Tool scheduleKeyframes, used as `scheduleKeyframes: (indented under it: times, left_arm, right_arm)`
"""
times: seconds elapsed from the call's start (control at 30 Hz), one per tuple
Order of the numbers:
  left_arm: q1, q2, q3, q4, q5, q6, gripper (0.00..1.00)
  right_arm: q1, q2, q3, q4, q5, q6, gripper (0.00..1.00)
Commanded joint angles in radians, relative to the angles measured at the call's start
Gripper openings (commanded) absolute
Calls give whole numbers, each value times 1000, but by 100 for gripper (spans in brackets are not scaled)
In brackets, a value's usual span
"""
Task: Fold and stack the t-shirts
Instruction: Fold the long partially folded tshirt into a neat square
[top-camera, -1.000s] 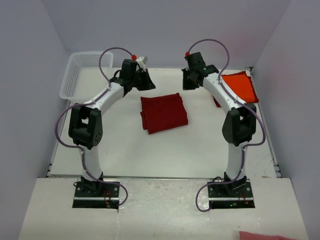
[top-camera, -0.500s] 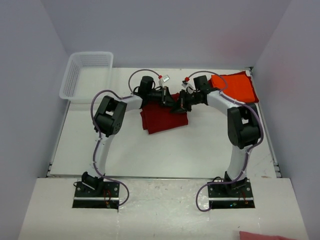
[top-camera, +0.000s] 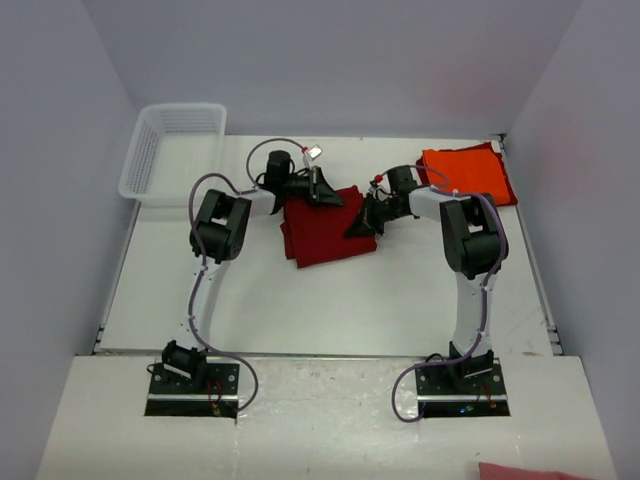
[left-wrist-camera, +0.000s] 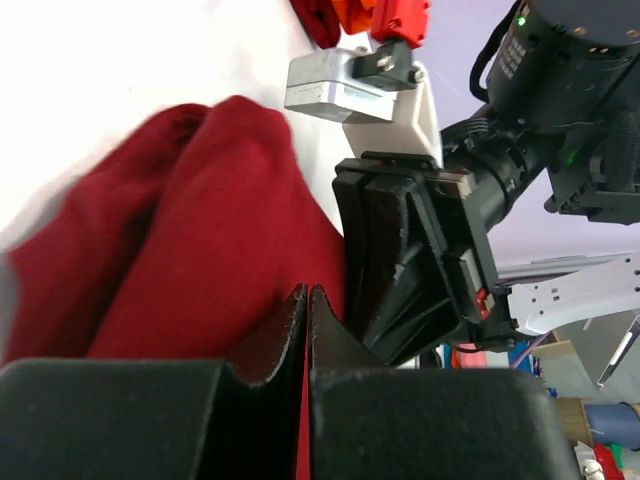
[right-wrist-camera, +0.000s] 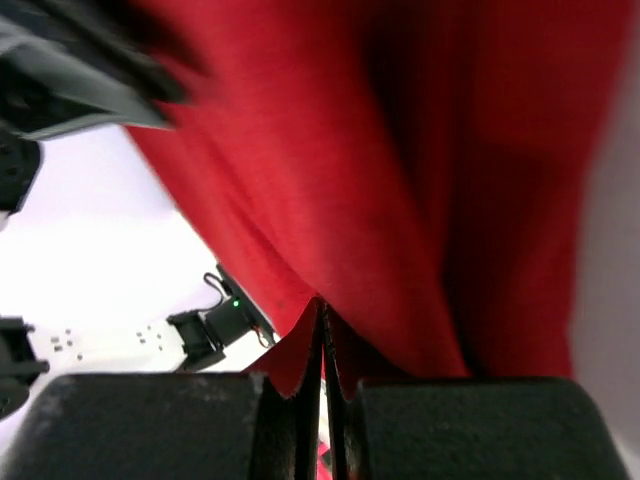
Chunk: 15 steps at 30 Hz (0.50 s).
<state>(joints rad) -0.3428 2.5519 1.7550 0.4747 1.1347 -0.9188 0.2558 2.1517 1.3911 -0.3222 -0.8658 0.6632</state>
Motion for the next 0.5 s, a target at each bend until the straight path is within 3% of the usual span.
scheduleKeyframes:
  times: [0.0, 0.47]
  left_arm:
    - [21, 13, 27, 90, 42, -35, 0]
    - [62, 128, 20, 159, 14, -117, 0]
  right_arm:
    - [0, 11, 49, -60, 86, 36, 0]
    - [7, 7, 43, -229, 252, 153, 0]
